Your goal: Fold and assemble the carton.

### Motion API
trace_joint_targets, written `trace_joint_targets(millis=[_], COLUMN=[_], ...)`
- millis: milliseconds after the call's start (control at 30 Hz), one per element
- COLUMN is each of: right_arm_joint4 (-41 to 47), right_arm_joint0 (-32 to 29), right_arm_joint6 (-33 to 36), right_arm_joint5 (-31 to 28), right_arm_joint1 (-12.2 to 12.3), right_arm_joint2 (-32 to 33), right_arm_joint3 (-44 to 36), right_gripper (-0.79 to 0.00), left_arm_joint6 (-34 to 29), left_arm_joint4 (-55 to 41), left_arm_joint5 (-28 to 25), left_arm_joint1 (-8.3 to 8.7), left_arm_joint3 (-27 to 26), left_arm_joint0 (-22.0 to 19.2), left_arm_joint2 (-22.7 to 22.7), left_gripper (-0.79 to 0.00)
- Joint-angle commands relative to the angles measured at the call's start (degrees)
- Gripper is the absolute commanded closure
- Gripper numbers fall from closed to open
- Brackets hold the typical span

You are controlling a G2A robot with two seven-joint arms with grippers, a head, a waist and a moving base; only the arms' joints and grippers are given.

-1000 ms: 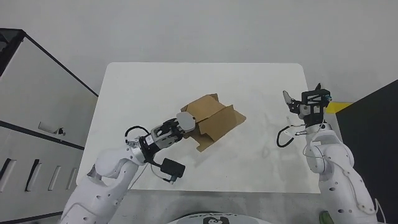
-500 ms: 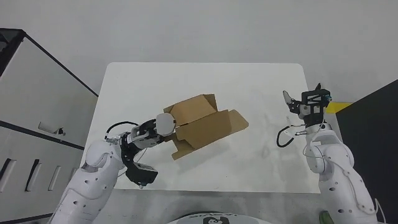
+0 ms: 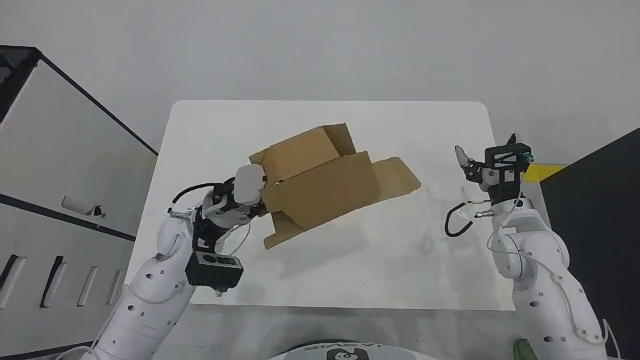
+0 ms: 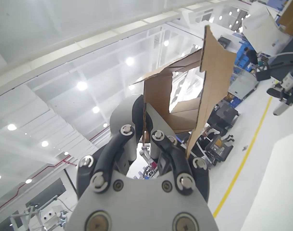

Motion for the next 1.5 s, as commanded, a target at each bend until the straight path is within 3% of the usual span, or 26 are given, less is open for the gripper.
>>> trace_joint_targets(millis=[0,667,1033,1300,1467], right_arm_joint4=[0.0,0.0,0.0,0.0,0.0], right_arm_joint0=[0.0,0.0,0.0,0.0,0.0], right_arm_joint6=[0.0,0.0,0.0,0.0,0.0], right_arm_joint5=[0.0,0.0,0.0,0.0,0.0], right_arm_joint1=[0.0,0.0,0.0,0.0,0.0], right_arm_joint2=[0.0,0.0,0.0,0.0,0.0], right_arm_joint3=[0.0,0.0,0.0,0.0,0.0], right_gripper=[-0.785,-0.785,-0.785,-0.785,-0.785], left_arm_joint6=[1.1,0.3,9.9,9.4,2.9], left_arm_joint4=[-0.2,-1.3,-11.3,-11.4,-13.5], left_arm_joint5=[0.4,-0.6,-4.6,-4.7,-6.0], left_arm_joint1=[-0.09,-0.2,-1.86,-1.87,-2.18], left_arm_joint3=[0.4,-1.0,0.3,0.2,-0.7], left_arm_joint0=[-0.3,-0.6,-6.6,-6.6,-4.8], left_arm_joint2=[0.3,0.5,4.9,4.8,5.2], left_gripper=[0.0,0.0,0.0,0.0,0.0])
